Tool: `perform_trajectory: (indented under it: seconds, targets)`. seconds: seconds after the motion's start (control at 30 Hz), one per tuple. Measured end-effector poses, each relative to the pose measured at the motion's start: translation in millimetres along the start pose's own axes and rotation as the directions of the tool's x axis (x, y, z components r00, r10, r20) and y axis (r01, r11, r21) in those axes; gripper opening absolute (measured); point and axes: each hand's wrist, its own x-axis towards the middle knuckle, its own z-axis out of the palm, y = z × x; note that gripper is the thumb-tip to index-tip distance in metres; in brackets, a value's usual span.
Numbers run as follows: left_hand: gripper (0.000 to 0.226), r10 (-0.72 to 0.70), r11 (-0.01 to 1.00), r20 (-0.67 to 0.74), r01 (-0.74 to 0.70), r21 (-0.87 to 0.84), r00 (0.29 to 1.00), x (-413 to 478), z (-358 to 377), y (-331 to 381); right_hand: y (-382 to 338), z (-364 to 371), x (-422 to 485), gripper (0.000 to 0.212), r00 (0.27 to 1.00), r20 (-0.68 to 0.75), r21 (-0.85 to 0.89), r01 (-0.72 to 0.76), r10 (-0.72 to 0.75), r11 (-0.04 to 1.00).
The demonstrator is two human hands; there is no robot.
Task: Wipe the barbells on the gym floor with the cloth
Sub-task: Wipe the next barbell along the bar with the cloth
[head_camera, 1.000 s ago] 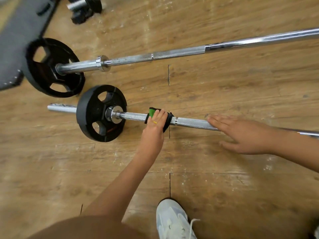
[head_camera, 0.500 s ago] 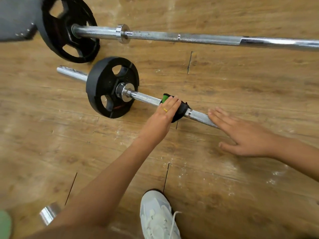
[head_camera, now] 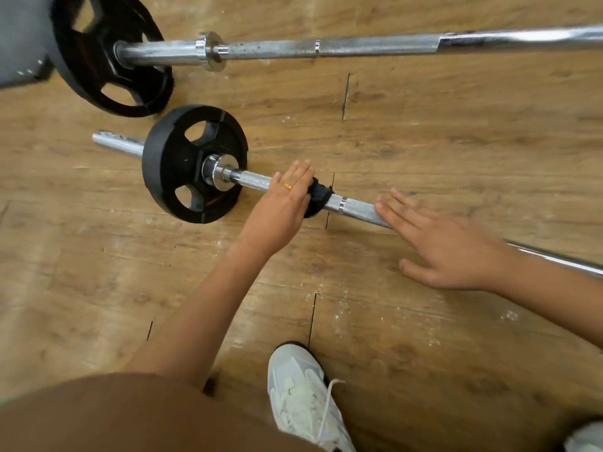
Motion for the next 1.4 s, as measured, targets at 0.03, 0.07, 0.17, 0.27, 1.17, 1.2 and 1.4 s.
perform_trajectory:
  seconds: [0.03, 0.07, 0.17, 0.27, 1.17, 1.2, 1.4]
  targets:
    - [0.05, 0.0, 1.0, 0.005, 0.0, 0.0, 1.0, -0.9, -0.1, -1.2, -0.8, 0.9, 0.0, 0.088, 1.0, -0.01, -0.015, 0.007, -0.007, 1.0]
    - [0.049, -0.003, 1.0, 0.012, 0.003, -0.009, 1.0, -2.3, -0.5, -2.2, -2.1, 2.1, -0.8, 0.085, 1.0, -0.02, -0.024, 0.018, -0.018, 1.0]
    - [0.052, 0.005, 1.0, 0.061, -0.005, -0.012, 0.998, -2.7, -5.4, -8.6, 1.3, 5.6, -12.7, 0.076, 0.999, -0.049, 0.003, -0.014, 0.014, 1.0]
    - [0.059, 0.025, 0.998, 0.131, -0.031, 0.048, 0.991, 4.5, -15.4, -19.3, 17.0, 2.3, -45.4, 0.077, 0.981, -0.094, 0.009, -0.169, 0.17, 0.986]
    - [0.044, -0.096, 0.995, -0.044, 0.097, 0.018, 0.994, -18.7, 4.7, -4.0, 36.0, -9.1, -54.6, 0.089, 0.982, -0.157, -0.371, -0.16, 0.108, 0.915]
    - [0.044, -0.101, 0.995, -0.061, 0.101, 0.006, 0.993, -20.1, 5.1, -2.5, 36.6, -9.0, -54.3, 0.088, 0.982, -0.152, -0.36, -0.163, 0.115, 0.919]
    - [0.048, -0.108, 0.994, -0.061, 0.108, 0.0, 0.992, -15.1, 6.0, 0.4, 43.3, -8.2, -49.2, 0.071, 0.982, -0.151, -0.271, -0.153, 0.115, 0.95]
